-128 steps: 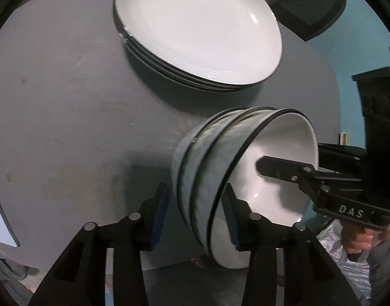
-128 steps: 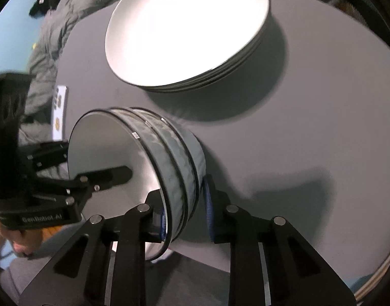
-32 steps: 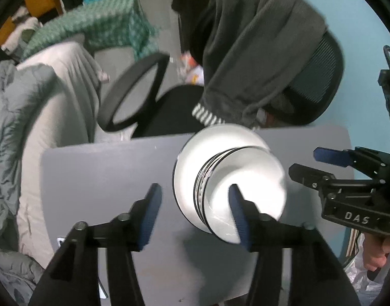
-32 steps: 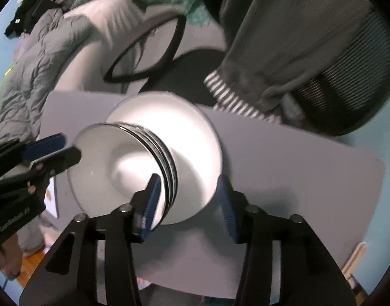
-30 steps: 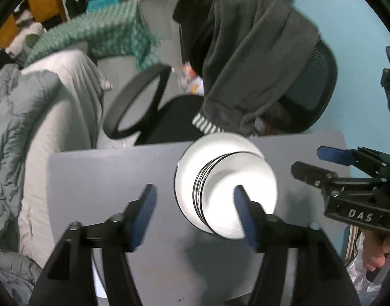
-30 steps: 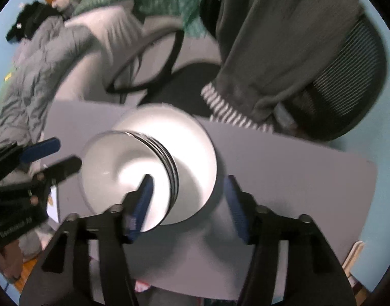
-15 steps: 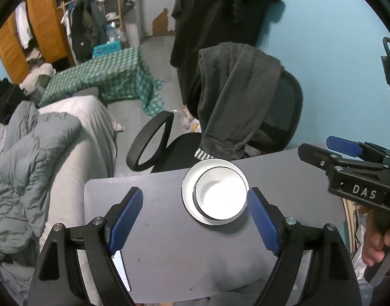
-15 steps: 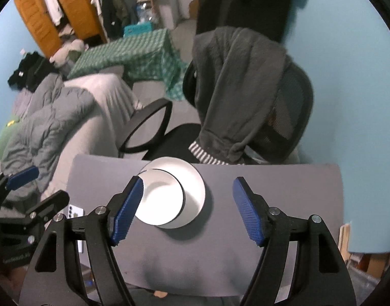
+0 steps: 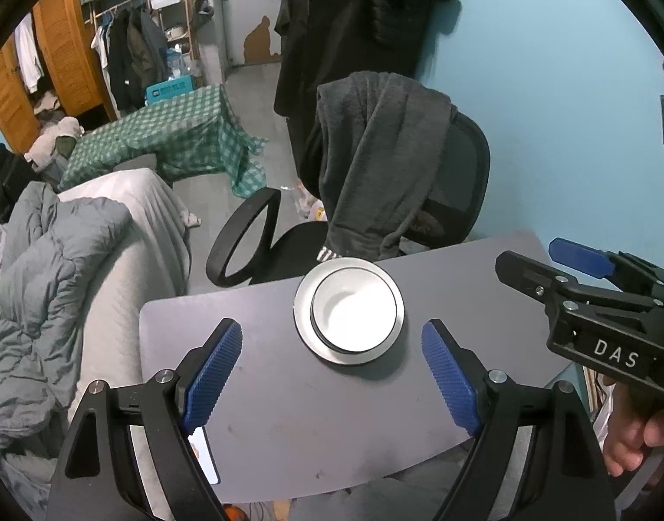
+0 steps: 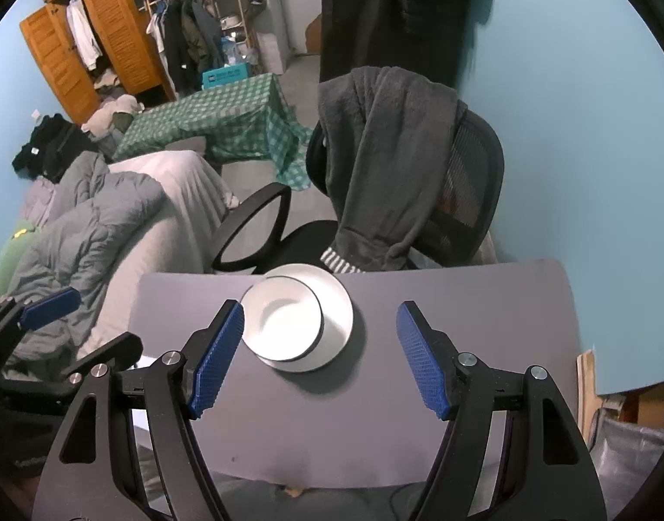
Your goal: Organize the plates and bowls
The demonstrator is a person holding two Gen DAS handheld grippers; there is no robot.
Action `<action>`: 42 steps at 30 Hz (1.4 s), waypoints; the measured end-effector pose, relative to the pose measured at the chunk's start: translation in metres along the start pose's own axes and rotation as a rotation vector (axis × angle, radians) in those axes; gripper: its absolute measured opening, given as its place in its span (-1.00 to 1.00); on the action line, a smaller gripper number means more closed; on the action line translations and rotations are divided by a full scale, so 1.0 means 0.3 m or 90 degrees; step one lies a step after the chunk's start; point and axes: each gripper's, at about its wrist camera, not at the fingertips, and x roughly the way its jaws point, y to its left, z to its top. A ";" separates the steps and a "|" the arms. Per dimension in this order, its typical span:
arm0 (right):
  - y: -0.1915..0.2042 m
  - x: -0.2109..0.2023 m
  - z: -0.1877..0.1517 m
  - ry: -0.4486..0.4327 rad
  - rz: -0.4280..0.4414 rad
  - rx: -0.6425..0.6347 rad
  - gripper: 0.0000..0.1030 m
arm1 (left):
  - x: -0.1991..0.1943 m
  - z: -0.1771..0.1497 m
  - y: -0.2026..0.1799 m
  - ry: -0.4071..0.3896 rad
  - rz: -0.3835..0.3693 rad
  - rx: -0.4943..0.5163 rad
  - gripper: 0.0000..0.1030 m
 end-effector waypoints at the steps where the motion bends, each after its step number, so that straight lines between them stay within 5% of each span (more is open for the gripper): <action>1: 0.002 0.000 0.000 0.001 0.001 0.001 0.39 | -0.001 -0.001 -0.002 0.000 -0.004 -0.001 0.67; 42: -0.006 -0.050 -0.030 -0.001 -0.005 0.007 0.39 | -0.019 -0.010 -0.014 0.007 -0.011 -0.015 0.67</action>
